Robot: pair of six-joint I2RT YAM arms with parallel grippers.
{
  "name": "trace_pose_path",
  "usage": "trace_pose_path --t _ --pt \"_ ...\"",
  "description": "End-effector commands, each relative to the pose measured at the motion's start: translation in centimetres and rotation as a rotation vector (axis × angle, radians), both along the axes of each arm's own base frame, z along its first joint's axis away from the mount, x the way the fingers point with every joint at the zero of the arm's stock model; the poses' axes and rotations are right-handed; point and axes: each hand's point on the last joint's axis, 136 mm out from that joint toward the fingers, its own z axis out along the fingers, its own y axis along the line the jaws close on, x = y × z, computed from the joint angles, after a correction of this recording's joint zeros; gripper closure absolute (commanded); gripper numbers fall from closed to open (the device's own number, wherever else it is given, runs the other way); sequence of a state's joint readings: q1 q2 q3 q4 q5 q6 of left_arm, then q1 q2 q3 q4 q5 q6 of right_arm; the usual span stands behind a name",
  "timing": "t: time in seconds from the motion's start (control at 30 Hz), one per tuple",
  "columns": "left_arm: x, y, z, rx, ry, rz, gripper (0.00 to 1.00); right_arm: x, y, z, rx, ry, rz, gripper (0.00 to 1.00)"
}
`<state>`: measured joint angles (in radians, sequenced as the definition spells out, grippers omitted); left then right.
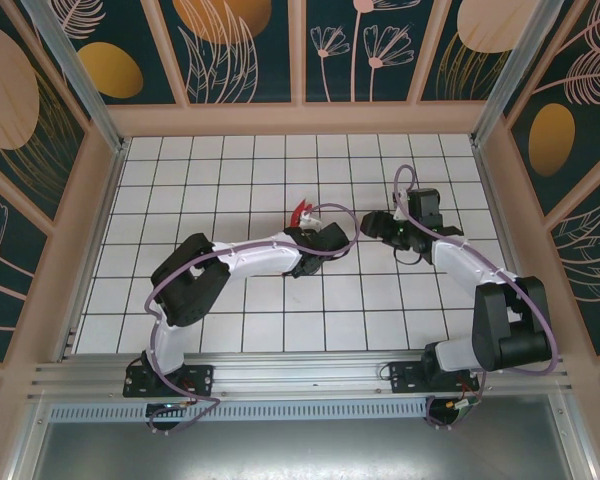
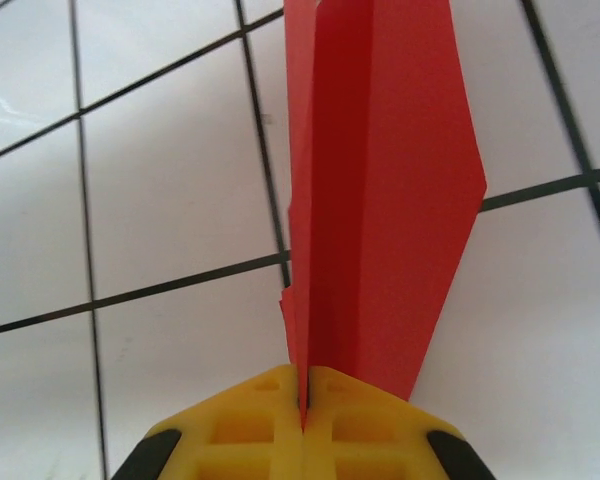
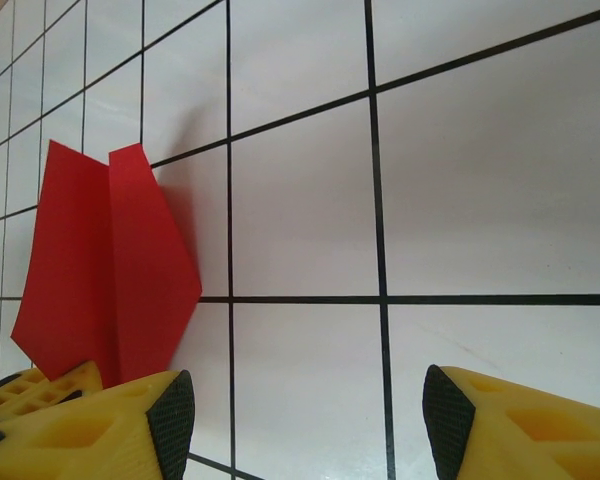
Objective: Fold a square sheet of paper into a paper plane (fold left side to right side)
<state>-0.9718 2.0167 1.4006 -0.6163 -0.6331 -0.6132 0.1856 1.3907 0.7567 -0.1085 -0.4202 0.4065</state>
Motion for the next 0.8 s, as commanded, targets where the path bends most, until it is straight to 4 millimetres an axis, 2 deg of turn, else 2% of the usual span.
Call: trace_pose_path --t 0.0,0.1,0.23,0.3,0.53,0.77 --pt "0.2 -1.6 0.5 -0.073 0.016 -0.017 1.0 -0.6 -0.1 -0.9 0.016 0.031 0.002 0.36" --pt "0.3 -1.2 0.9 -0.057 0.001 -0.006 1.0 -0.9 0.7 -1.6 0.072 0.064 0.029 0.38" --pt "0.6 -1.8 2.9 -0.12 -0.029 -0.008 1.0 -1.0 3.4 -2.0 0.208 0.111 0.078 0.66" --pt "0.7 -2.2 3.9 -0.153 -0.042 -0.014 1.0 -1.0 5.0 -2.3 0.263 0.134 0.102 0.73" --pt "0.7 -2.0 5.8 -0.188 -0.073 -0.01 1.0 -0.2 10.2 -3.9 0.36 0.196 0.126 0.79" --pt "0.6 -2.1 5.8 -0.204 -0.07 -0.013 1.0 0.9 13.1 -5.3 0.405 0.223 0.142 0.87"
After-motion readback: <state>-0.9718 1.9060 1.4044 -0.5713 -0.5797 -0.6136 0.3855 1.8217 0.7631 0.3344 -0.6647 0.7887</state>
